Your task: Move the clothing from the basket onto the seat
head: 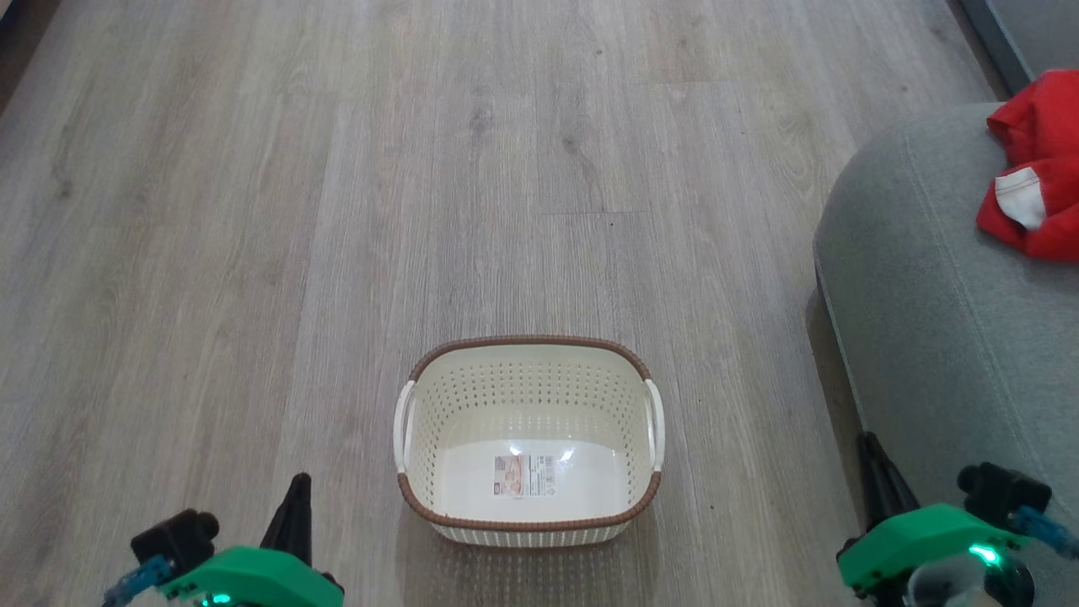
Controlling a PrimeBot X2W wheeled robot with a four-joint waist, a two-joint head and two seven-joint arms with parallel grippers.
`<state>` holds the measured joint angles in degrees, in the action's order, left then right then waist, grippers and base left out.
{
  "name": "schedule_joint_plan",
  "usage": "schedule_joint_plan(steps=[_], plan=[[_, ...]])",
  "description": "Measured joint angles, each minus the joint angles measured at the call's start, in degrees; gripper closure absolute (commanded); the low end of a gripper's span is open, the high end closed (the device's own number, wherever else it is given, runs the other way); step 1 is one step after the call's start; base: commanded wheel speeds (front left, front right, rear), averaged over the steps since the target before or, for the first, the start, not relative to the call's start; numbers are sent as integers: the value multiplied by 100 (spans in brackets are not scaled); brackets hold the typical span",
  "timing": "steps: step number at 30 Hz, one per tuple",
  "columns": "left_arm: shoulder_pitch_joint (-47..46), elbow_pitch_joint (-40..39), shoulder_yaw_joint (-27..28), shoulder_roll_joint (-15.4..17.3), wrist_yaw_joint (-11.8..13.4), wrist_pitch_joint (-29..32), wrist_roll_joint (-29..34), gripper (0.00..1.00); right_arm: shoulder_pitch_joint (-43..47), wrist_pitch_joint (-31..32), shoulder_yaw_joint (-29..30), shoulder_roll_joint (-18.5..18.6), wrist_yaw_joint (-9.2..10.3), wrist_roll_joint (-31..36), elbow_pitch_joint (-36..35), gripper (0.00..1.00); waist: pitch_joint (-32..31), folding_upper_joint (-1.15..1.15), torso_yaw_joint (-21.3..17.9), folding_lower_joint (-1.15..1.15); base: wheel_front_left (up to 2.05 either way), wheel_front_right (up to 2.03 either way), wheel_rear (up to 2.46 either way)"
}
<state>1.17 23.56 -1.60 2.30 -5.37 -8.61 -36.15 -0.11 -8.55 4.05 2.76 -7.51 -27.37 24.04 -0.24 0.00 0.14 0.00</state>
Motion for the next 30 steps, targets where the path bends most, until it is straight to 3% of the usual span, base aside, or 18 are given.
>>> schedule_joint_plan(steps=[30], plan=[[-112,-222,190,0,-52,471,-1804,100,-66,480,114,-5,1,-2085,-248,100,14,0,-5,0,0,0,0]])
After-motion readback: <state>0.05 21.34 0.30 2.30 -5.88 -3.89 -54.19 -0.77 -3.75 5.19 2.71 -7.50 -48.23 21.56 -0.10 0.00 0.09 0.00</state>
